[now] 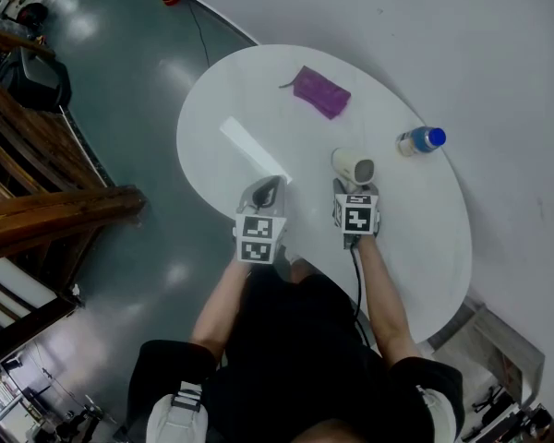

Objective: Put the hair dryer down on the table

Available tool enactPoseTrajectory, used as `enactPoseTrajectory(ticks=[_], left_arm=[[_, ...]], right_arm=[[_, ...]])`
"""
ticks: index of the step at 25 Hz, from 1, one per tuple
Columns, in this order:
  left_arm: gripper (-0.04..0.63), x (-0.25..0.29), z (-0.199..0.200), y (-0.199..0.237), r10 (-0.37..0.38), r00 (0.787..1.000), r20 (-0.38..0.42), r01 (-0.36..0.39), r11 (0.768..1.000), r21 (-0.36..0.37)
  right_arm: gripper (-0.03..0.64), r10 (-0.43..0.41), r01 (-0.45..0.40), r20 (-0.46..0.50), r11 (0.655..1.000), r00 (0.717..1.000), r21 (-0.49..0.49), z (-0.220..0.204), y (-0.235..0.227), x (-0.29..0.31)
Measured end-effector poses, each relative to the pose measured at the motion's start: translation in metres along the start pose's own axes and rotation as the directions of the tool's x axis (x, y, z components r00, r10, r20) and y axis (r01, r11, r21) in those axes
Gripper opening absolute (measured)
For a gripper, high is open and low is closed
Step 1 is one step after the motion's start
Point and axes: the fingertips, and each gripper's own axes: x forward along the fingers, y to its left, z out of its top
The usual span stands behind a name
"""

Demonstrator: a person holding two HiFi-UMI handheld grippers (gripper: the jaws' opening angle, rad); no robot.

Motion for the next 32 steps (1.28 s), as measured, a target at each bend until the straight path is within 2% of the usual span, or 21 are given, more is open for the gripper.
enactPoseTrajectory(ticks=[32], left_arm=[[0.005, -0.009, -0.003, 0.004, -0.01, 1.0, 0.003, 0.01, 1.0, 0.006]], right_arm=[[0.234, -0.013, 0.013, -0.002, 0.999, 1.0, -0.031, -0.001, 0.01, -0.005]])
